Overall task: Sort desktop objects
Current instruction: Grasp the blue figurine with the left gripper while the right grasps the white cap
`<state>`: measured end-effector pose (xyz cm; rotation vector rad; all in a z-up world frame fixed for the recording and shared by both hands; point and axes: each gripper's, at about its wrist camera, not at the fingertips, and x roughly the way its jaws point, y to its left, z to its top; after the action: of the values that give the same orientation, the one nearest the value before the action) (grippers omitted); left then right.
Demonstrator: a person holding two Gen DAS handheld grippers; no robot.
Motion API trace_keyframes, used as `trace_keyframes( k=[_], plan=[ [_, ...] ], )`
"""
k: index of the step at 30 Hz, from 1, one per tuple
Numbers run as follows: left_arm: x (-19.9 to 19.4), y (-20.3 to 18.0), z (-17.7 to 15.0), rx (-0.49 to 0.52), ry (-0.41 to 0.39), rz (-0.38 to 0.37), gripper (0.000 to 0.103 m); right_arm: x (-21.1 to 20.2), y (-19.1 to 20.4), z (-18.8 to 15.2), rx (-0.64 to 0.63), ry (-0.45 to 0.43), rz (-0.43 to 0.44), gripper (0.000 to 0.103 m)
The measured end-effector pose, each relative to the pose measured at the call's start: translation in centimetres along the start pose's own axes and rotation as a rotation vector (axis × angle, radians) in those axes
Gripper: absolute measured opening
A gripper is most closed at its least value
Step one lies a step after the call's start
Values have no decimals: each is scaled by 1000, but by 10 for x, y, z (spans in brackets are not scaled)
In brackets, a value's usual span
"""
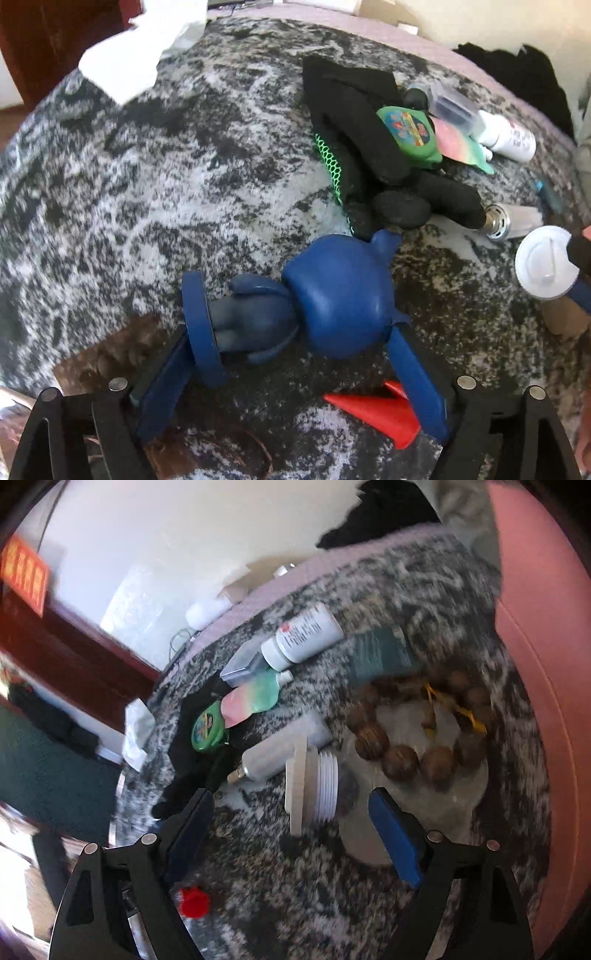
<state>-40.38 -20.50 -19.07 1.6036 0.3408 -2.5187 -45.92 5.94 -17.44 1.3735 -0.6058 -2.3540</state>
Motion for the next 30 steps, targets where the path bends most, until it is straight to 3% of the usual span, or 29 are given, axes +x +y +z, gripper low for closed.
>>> trace_keyframes(
  k=[3,6,8,10,11,17,20,23,30],
  plan=[
    [-1,0,4,3,-29,12,90,3,7,-3,-54,-1,-29,87],
    [6,3,6,-21,-21,7,94,7,19,-8,-138,16,-43,71],
    [13,1,7,-30,-13,18,98,10,27,-11,-201,16,-76,69],
    [23,-3,10,-23,2,32,101,14,33,-11,-252,26,-101,51],
    [25,-4,9,-15,2,36,102,15,35,-10,-269,30,-106,29],
    [8,7,9,-75,-24,27,95,18,30,-5,-269,47,-56,28],
    [-11,13,6,-89,-76,58,95,9,29,-1,-234,41,7,28],
    [-37,18,0,-109,-126,37,95,-1,32,-2,-211,32,63,28],
    [-109,3,-28,-55,-269,-28,95,-41,52,-17,-250,10,130,28]
  ],
)
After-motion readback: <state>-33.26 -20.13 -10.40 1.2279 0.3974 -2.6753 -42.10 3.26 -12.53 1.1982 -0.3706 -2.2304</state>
